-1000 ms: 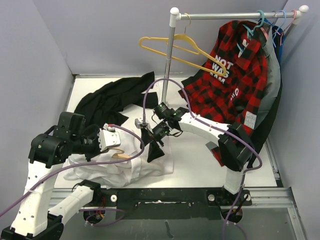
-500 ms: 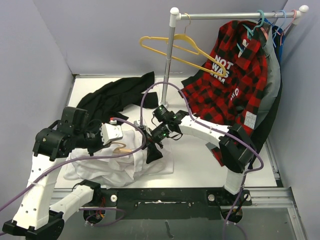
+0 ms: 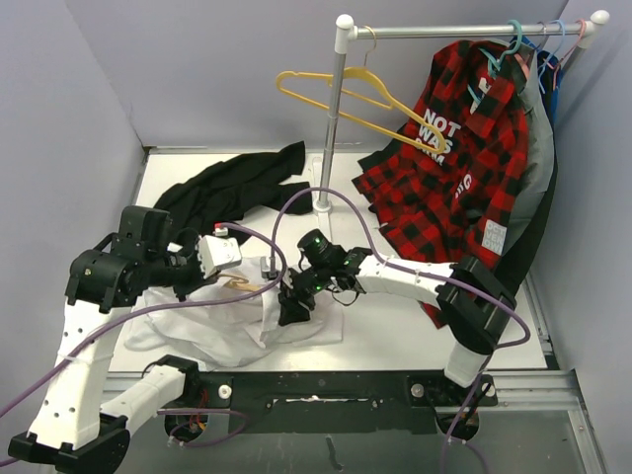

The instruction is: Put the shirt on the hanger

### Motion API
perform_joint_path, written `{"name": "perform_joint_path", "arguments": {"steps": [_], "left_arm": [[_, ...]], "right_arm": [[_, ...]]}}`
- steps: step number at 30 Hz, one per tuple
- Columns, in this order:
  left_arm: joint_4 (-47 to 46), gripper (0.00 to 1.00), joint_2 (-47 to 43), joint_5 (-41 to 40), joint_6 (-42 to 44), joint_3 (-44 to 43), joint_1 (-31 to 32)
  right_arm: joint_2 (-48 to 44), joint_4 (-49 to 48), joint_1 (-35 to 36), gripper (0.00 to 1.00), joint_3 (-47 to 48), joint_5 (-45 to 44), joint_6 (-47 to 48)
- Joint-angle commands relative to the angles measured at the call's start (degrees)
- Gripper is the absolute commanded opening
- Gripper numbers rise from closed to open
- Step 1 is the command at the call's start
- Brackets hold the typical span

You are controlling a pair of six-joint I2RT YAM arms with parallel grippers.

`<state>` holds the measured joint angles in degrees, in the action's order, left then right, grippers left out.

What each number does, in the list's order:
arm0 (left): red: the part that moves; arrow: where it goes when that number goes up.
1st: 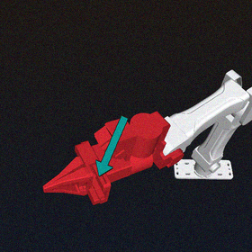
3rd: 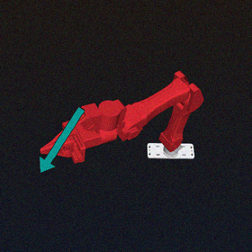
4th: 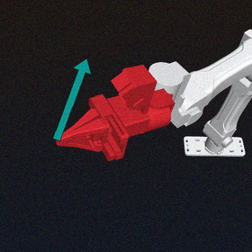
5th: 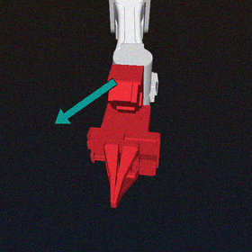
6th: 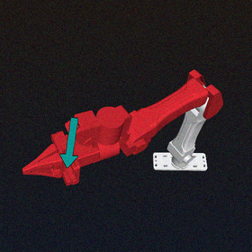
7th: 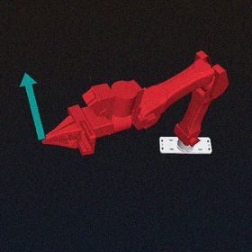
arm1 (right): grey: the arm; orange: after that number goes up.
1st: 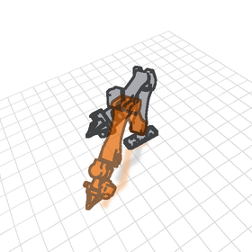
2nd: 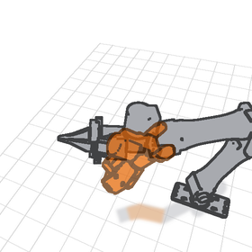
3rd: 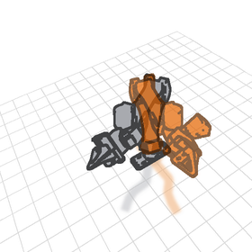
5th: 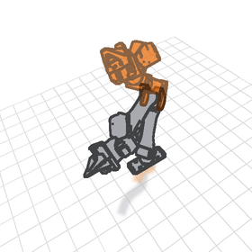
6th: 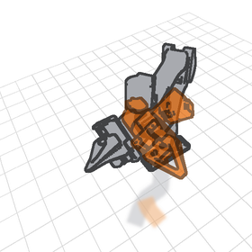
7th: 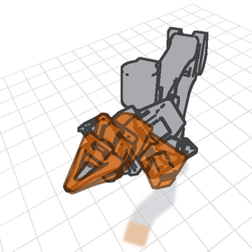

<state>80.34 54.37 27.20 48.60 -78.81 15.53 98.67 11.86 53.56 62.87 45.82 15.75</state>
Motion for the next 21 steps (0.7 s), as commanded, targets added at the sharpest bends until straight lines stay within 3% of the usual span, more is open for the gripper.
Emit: {"name": "perform_joint_path", "arguments": {"steps": [1, 6, 7, 9, 10, 12, 15, 21], "left_arm": [[-3.23, 0.00, -0.37, 2.97, -1.10, -2.48, -0.54], [-3.57, 0.00, -0.80, 4.10, -3.31, -3.54, -0.72], [-4.22, 0.10, -1.00, 3.43, -3.98, -3.81, -0.68], [-6.19, 0.46, -1.39, 0.66, -4.04, -3.82, -0.68], [-7.25, 0.58, -1.46, -0.52, -4.04, -3.92, -0.68], [-8.17, 0.68, -1.13, -0.10, -5.29, -5.65, -0.68], [-5.41, 0.83, 1.33, 8.01, -7.69, -11.43, -0.69], [-11.47, 0.92, 3.53, 14.47, -15.22, -15.15, -1.03]], "right_arm": [[-4.44, -9.82, 0.30, 0.00, -1.45, -8.72, -2.30], [-9.56, -11.45, -0.38, 0.00, -5.55, -15.14, -3.11], [-10.76, -8.68, -0.77, 0.00, -5.52, -14.02, -1.55], [-13.32, -2.19, -0.92, 0.00, -5.38, -12.79, 2.49], [-14.71, 0.71, -1.06, 0.00, -5.68, -11.83, 3.80], [-18.23, 6.07, -1.47, 0.00, -6.53, -11.71, 6.26], [-22.67, 11.53, -2.29, 0.00, -8.10, -12.88, 7.11], [-31.82, 18.12, -2.59, 0.00, -10.40, -20.30, 9.87]]}}
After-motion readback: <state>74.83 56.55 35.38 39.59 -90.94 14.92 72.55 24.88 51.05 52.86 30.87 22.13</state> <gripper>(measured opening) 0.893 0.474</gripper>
